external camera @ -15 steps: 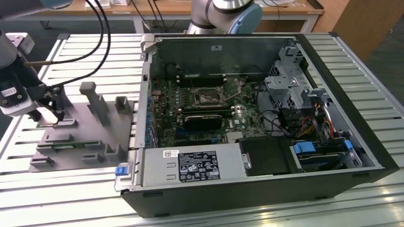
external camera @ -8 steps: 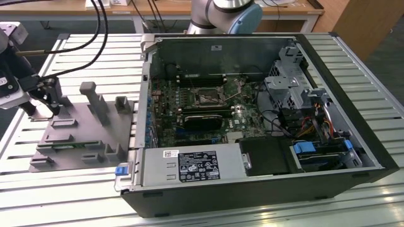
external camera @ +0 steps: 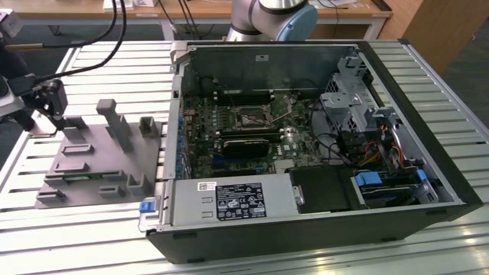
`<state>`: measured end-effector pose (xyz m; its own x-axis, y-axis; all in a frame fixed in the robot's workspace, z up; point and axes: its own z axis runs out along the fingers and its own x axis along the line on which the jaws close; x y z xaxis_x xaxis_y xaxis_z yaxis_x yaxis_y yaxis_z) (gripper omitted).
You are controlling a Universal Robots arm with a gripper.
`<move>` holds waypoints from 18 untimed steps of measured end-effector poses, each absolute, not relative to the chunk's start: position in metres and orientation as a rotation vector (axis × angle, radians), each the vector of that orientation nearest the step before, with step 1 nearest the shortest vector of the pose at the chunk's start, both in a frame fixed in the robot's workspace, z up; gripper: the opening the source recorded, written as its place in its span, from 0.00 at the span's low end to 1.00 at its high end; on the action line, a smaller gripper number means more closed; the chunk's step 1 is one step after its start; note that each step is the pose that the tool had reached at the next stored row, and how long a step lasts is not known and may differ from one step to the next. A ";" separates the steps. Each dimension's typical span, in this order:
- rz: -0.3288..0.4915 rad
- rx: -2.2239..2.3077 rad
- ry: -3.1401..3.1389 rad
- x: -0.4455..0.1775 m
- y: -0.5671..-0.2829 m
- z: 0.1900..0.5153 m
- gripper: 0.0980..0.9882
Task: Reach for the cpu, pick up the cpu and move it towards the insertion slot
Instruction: 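Pick up the cpu and move it towards the insertion slot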
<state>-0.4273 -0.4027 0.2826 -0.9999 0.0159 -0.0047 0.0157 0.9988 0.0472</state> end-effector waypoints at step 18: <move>0.074 0.029 3.135 -0.427 -0.403 0.341 0.50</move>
<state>-0.4273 -0.4027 0.3409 -0.9998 0.0187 -0.0047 0.0185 0.9987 0.0472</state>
